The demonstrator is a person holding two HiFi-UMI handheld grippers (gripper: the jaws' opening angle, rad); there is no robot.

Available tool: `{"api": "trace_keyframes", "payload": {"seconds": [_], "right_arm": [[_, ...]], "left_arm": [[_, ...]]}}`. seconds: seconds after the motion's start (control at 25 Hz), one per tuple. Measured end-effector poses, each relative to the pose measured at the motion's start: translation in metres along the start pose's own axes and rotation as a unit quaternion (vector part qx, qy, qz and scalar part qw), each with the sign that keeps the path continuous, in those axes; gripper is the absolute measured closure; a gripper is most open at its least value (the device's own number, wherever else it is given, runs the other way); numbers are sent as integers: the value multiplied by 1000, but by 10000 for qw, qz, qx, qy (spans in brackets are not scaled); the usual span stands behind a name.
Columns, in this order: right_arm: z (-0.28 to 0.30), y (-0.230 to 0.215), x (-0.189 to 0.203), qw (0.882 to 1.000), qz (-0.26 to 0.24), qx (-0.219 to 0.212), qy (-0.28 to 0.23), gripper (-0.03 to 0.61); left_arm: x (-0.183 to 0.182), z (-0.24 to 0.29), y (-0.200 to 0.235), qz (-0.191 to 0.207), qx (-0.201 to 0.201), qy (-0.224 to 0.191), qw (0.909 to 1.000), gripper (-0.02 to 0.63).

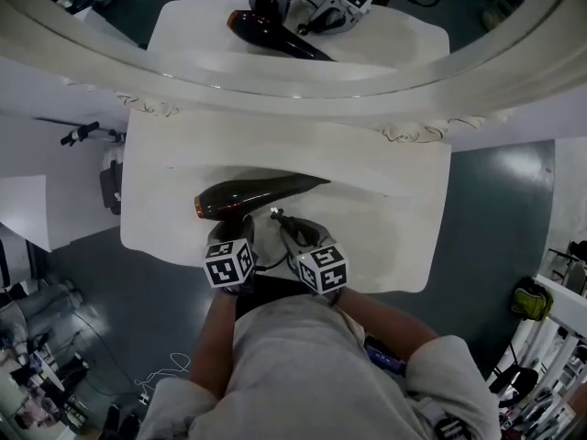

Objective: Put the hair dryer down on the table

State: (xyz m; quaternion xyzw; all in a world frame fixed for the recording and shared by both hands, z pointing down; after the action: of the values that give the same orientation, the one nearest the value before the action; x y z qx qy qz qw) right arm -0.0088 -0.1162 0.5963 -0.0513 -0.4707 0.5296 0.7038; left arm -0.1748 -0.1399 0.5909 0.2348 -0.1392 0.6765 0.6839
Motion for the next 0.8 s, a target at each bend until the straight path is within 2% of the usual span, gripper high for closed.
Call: {"api": "trace_keyframes", "payload": {"seconds": [0.28,0.8], "right_arm": [[3,2,-2,9997,117,137,-169,451],[4,-3,1,9982,329,394,-316,451]], "left_arm": [[-6,9,4,190,124,116,9997,439],[-2,27,7,108,417,409,9982,439]]}}
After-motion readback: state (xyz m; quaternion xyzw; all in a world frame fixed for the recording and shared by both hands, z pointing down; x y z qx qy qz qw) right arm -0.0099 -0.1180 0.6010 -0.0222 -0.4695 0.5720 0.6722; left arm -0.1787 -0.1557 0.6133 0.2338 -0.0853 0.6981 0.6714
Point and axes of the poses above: the fingertips, and each gripper's own axes: z forward along the fingers, y to its left, x out of its underside, the point moved 6 cm from there along -z, backward along the fingers, and after that the axes turned 6 degrees about -x, right-handed, at the moved point
